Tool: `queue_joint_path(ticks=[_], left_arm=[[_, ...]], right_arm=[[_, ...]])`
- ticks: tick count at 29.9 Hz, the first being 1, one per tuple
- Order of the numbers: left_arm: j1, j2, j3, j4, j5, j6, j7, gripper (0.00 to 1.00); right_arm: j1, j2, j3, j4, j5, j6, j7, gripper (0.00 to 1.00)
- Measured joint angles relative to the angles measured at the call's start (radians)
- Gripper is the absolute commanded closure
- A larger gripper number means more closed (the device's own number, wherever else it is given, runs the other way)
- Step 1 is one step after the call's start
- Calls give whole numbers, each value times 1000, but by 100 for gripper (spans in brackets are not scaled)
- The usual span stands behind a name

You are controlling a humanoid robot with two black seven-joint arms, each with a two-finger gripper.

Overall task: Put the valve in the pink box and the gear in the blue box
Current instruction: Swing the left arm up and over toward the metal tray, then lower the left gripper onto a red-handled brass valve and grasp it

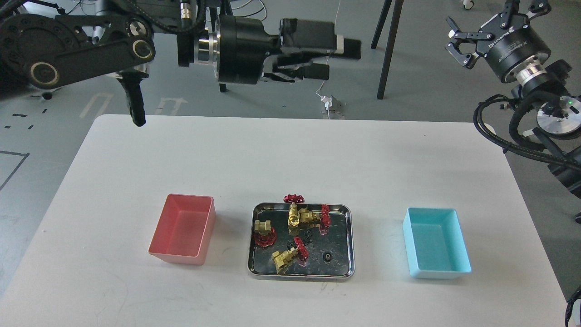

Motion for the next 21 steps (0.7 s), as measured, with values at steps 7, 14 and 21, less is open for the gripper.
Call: queue_joint_path(ticks=[7,14,21], left_arm=[[-29,-29,395,-105,522,319,0,1],[156,-107,478,-6,601,525,0,1],[267,-126,436,62,651,561,0,2]], right_arm=[[18,55,3,-9,0,0,-3,0],[68,103,-2,-12,-1,-14,-13,0],[68,107,-11,-43,-1,-21,-14,0]])
